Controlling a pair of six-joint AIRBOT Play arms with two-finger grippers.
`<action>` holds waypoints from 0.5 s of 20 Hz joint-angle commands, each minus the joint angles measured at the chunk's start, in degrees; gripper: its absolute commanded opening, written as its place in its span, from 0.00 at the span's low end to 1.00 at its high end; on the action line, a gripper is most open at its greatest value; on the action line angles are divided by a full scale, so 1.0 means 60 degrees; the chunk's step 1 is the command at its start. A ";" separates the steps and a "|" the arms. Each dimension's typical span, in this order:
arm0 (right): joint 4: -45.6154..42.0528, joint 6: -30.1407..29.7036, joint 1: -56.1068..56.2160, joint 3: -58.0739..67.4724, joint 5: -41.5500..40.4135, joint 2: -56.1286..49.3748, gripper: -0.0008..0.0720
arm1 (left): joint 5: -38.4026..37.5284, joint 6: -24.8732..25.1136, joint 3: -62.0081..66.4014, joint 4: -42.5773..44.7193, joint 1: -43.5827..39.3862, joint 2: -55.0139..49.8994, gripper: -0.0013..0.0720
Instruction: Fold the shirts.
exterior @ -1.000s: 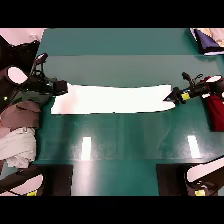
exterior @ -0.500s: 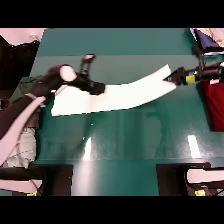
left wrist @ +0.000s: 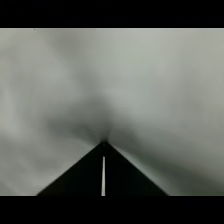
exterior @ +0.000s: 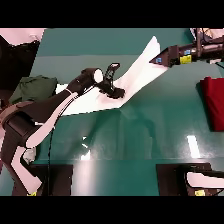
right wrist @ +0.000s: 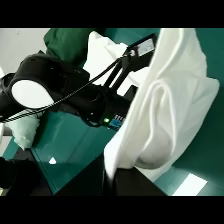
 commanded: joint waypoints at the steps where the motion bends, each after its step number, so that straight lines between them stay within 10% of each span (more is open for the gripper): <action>1: 0.0029 0.0142 0.0703 0.0178 -0.0324 0.0029 0.03 | -0.1231 0.0073 0.0685 0.0160 0.0492 -0.0131 0.06; 10: 0.0146 0.0142 0.2441 0.0211 -0.1814 -0.0339 0.03 | -0.3683 0.0288 0.1297 0.3792 0.2772 0.3271 0.06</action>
